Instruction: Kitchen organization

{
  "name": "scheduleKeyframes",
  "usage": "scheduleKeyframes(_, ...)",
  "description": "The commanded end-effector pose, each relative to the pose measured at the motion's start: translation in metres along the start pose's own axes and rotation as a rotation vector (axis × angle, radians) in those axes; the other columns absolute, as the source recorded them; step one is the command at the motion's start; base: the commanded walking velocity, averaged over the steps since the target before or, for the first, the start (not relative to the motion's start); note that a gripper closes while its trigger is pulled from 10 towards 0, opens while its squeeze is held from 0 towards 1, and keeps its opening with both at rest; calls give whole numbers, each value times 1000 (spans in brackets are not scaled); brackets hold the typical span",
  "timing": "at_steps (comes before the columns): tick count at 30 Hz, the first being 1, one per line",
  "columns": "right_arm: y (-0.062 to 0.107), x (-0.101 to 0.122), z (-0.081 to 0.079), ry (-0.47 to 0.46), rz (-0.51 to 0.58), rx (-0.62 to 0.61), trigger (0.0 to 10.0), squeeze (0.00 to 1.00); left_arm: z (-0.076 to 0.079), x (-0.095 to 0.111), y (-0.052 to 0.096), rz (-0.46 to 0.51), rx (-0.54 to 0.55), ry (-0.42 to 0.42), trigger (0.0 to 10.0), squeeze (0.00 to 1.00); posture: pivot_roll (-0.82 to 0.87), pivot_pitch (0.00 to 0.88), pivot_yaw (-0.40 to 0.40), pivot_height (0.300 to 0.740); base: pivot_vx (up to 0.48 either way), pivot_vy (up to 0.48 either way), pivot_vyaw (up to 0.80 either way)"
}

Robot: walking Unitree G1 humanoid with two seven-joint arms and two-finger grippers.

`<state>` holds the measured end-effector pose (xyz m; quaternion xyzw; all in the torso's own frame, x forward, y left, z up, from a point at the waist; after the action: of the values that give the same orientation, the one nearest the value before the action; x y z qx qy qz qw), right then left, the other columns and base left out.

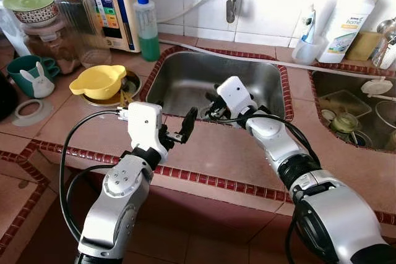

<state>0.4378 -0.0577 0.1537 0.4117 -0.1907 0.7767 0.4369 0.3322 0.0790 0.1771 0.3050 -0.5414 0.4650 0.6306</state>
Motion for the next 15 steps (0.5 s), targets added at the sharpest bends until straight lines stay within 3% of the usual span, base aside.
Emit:
scheduleKeyframes(1, -2, 7, 6, 29, 14, -7, 10000, 1000, 1, 5, 2, 21, 2, -8, 10000, 0, 132, 92, 12, 740, 0, 0, 0)
scheduleKeyframes(11, -3, 12, 8, 12, 36, -9, 10000, 1000, 1, 3, 0, 20, 4, -15, 10000, 0, 125, 86, 12, 740, 0, 0, 0)
scheduleKeyframes(15, -2, 13, 14, -58, 54, -32, 10000, 1000, -1, 5, -1, 27, 7, -25, 10000, 0, 120, 83, 14, 740, 0, 0, 0)
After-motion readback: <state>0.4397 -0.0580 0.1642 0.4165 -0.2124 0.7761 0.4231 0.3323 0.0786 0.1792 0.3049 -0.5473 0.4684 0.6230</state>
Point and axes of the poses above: a point about 5 cm out from each wrist's last joint towards the gripper, its own y axis pointing back from the gripper into the wrist, its own x axis along the axis of the wrist's last joint, z = x × y, the point moved 6 cm from there along -y, pointing out of the wrist towards the gripper, and after that the axes turned 9 degrees about y, right-handed, at the moved point
